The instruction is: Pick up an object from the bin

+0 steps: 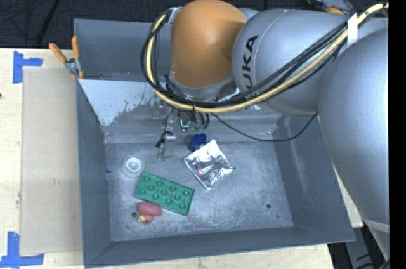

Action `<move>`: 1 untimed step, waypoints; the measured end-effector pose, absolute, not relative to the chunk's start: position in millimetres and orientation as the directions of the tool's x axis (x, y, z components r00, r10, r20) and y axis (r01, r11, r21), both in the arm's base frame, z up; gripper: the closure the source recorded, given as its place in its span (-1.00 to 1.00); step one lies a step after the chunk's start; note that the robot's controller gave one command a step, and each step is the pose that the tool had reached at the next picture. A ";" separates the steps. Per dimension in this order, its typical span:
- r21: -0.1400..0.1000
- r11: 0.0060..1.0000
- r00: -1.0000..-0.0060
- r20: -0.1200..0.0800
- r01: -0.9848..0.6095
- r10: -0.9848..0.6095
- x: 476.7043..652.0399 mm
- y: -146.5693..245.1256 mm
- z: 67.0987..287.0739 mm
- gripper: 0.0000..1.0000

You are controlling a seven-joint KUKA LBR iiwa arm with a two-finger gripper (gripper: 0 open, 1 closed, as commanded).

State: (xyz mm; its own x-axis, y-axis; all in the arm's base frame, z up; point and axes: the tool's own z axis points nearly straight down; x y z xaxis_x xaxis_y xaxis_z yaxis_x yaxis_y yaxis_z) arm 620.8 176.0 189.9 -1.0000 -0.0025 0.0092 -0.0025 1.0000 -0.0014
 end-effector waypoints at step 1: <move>-0.001 0.991 -0.991 0.012 -0.132 -0.132 556.2 177.2 93.8 -1.00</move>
Offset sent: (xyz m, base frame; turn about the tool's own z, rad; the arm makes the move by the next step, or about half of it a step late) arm -0.0611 0.0021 -0.0910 -0.1299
